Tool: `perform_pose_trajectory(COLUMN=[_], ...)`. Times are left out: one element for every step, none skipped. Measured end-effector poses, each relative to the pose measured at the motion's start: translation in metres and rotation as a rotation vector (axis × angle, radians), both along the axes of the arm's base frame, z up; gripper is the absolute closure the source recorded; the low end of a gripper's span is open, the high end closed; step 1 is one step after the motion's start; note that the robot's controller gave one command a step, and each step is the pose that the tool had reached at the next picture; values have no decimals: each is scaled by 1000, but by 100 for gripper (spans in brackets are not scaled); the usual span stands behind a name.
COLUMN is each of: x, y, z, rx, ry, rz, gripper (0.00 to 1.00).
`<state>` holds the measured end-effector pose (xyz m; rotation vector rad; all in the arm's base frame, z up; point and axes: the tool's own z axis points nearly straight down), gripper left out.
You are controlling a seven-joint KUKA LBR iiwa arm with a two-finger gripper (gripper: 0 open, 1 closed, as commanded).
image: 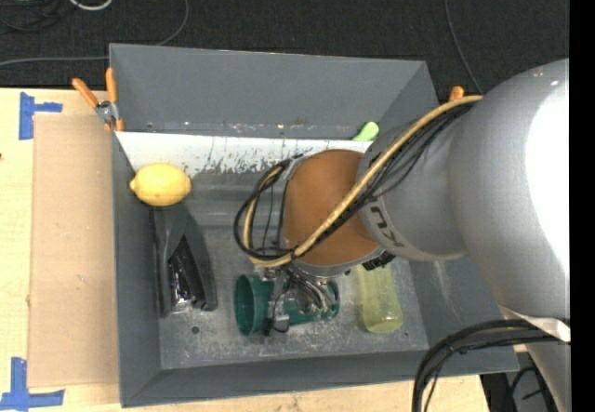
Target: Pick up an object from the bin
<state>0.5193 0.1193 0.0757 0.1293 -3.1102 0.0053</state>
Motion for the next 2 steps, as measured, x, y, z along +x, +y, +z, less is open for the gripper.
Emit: perform_pose_trajectory(x=[0,0], y=[0,0], z=[0,0], rx=[0,0], ry=[0,0], rz=[-1,-2], gripper=[100,100])
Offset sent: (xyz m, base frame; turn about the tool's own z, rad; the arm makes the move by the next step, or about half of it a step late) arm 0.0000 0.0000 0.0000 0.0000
